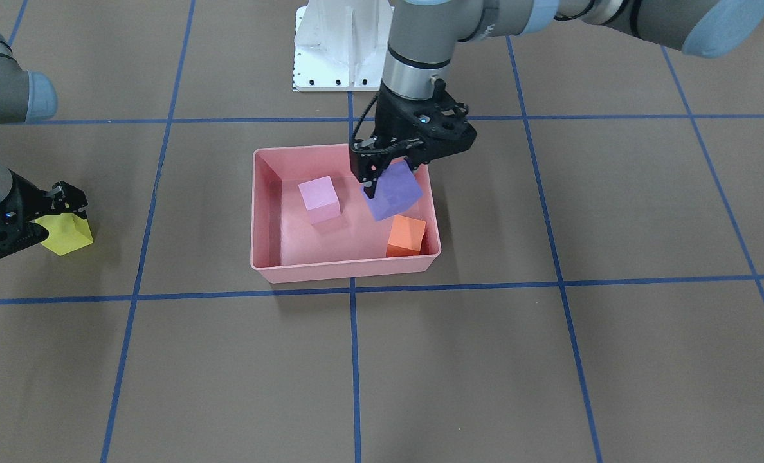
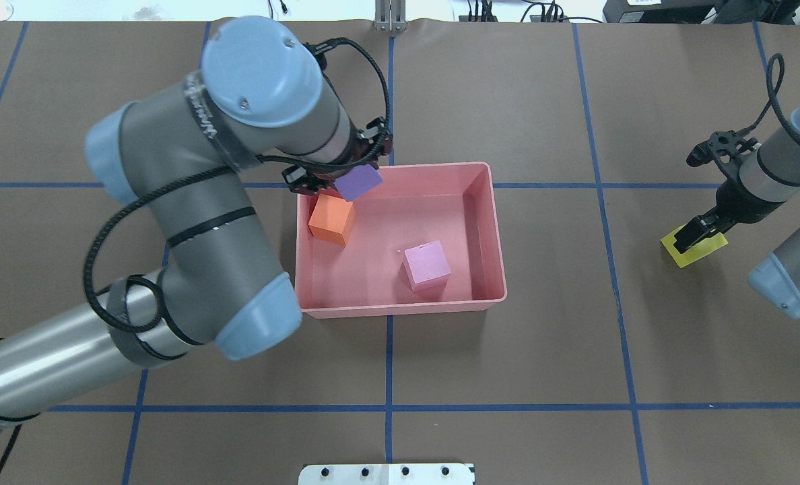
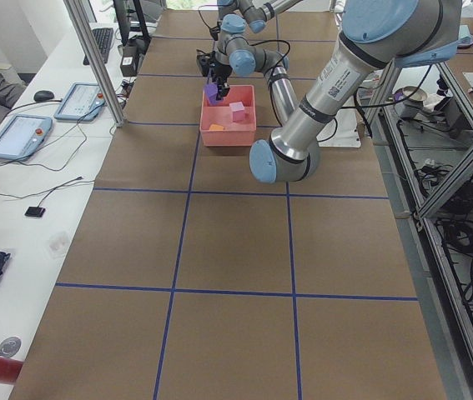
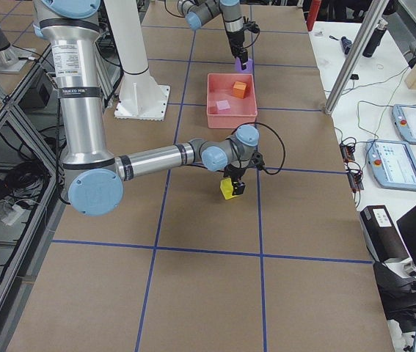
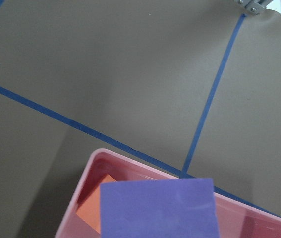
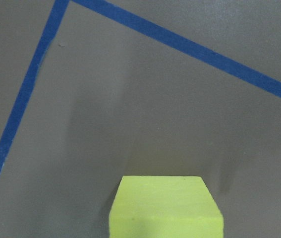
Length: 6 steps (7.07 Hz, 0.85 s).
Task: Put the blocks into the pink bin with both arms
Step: 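Carry the purple cube into the bin while the right gripper grasps the yellow cube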
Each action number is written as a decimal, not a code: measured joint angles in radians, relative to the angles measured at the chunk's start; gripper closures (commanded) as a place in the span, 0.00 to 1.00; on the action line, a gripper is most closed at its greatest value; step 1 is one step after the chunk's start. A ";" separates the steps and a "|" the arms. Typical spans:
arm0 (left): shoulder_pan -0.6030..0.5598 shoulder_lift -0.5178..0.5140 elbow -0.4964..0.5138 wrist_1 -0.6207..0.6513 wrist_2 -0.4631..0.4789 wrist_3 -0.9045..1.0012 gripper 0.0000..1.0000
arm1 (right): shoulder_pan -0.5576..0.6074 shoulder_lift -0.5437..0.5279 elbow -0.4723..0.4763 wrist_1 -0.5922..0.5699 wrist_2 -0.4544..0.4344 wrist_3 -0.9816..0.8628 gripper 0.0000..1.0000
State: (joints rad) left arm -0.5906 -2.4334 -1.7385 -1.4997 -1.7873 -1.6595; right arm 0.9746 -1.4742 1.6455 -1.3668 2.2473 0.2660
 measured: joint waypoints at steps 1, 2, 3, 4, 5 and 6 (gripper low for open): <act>0.059 -0.054 0.041 0.000 0.034 -0.035 1.00 | 0.000 0.000 -0.007 0.000 0.000 0.000 0.01; 0.109 -0.094 0.084 -0.003 0.072 -0.066 1.00 | 0.000 0.002 -0.013 0.000 0.000 -0.001 0.33; 0.139 -0.119 0.124 -0.011 0.096 -0.081 0.78 | 0.000 0.006 -0.016 0.000 0.001 0.000 0.94; 0.152 -0.132 0.154 -0.025 0.107 -0.088 0.07 | 0.000 0.012 -0.016 -0.001 0.002 0.001 1.00; 0.156 -0.137 0.169 -0.032 0.113 -0.089 0.00 | 0.001 0.016 -0.015 0.000 0.002 0.001 1.00; 0.157 -0.139 0.175 -0.035 0.115 -0.090 0.00 | 0.006 0.018 -0.012 0.000 0.003 0.004 1.00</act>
State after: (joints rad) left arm -0.4333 -2.5722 -1.5634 -1.5344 -1.6718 -1.7493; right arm 0.9801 -1.4566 1.6336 -1.3672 2.2505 0.2696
